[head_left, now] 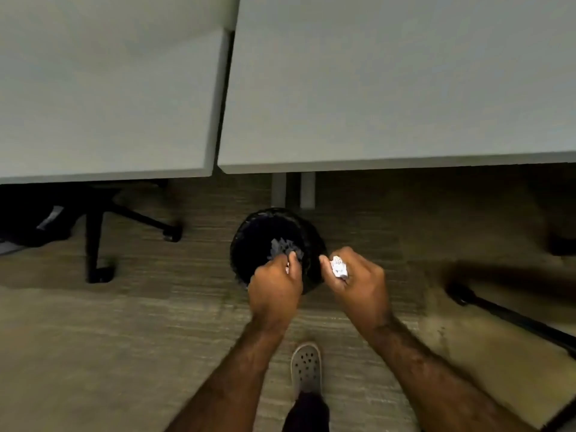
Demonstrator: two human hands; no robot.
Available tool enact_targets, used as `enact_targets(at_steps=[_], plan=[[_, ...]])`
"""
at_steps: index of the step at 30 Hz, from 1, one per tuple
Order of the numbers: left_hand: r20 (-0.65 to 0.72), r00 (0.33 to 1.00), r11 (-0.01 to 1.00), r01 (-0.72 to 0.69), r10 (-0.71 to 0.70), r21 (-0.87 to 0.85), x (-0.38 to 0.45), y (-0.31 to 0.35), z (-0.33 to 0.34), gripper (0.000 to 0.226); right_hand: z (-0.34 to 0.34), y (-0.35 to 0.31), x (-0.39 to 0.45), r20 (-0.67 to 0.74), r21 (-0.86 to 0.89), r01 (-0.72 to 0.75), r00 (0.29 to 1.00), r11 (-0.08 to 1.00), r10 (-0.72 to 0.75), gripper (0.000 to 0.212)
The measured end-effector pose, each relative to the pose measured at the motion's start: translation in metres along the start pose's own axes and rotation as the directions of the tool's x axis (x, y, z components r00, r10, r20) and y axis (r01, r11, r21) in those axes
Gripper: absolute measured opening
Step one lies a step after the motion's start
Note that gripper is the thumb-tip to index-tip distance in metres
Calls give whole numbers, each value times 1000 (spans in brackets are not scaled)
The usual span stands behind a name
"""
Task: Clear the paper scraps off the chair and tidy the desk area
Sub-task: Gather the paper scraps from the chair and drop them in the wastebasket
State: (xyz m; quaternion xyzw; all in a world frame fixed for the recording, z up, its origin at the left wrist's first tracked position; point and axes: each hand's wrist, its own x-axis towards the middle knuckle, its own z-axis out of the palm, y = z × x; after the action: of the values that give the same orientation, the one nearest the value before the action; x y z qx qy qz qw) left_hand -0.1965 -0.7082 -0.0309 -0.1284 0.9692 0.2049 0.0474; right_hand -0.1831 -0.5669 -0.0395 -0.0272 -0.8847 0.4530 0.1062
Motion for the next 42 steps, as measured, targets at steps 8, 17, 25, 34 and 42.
enact_targets(at_steps=[8, 17, 25, 34, 42], plan=[[-177, 930, 945, 303, -321, -119, 86, -116, 54, 39, 155, 16, 35, 323, -136, -77, 939, 988, 118, 37], [179, 972, 987, 139, -153, 85, 123, -162, 113, 53, 236, 67, 37, 517, -309, 48, 847, 950, 125, 61], [290, 957, 957, -84, 0, 278, 89, -182, 107, 67, 229, 77, 17, 705, -412, 211, 690, 887, 163, 80], [248, 969, 961, -86, 18, 263, 62, -163, 79, 59, 189, 44, 8, 698, -433, 239, 699, 869, 156, 74], [201, 974, 971, -146, 108, 187, 12, -114, 28, 53, 108, -3, -8, 606, -412, 136, 779, 901, 160, 73]])
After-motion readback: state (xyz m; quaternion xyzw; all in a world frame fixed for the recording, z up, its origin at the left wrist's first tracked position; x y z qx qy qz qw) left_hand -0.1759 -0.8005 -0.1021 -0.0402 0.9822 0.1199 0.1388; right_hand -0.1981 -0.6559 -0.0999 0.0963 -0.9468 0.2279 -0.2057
